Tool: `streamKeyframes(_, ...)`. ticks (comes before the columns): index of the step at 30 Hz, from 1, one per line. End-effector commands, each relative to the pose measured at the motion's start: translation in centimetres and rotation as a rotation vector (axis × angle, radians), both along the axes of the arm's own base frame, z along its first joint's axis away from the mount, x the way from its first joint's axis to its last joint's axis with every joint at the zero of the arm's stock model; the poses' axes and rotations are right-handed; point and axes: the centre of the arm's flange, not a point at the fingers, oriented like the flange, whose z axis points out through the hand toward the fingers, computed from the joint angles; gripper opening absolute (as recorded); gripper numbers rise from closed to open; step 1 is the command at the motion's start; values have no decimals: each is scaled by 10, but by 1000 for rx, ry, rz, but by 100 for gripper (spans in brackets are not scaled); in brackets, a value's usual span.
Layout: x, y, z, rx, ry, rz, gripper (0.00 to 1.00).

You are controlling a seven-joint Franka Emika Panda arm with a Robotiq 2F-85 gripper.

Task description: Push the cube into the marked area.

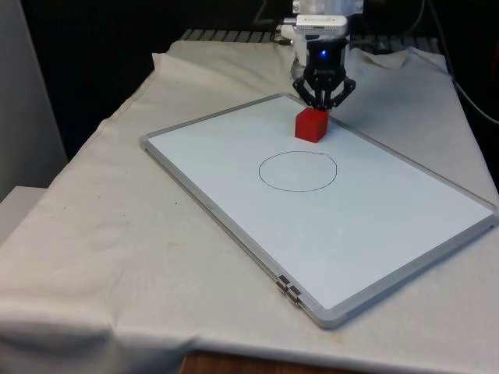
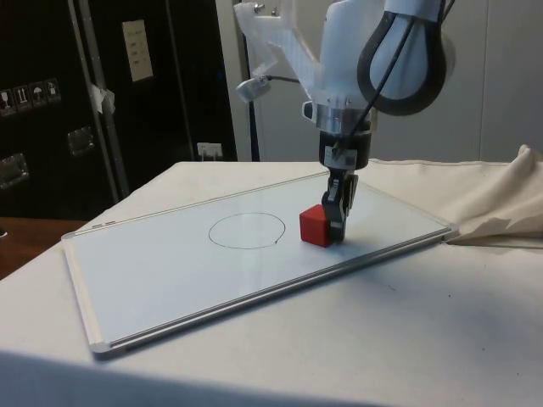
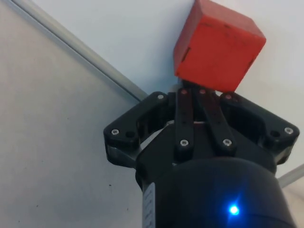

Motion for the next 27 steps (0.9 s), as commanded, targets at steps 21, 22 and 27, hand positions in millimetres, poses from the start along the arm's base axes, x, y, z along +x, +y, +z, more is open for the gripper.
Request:
streamKeyframes(21,13,-43,-2,-38,-6,7,0)
streamKeyframes(22,14,-43,0,-37,-8,7,0)
streamKeyframes(27,25,-35,10,-25,-23,13,0)
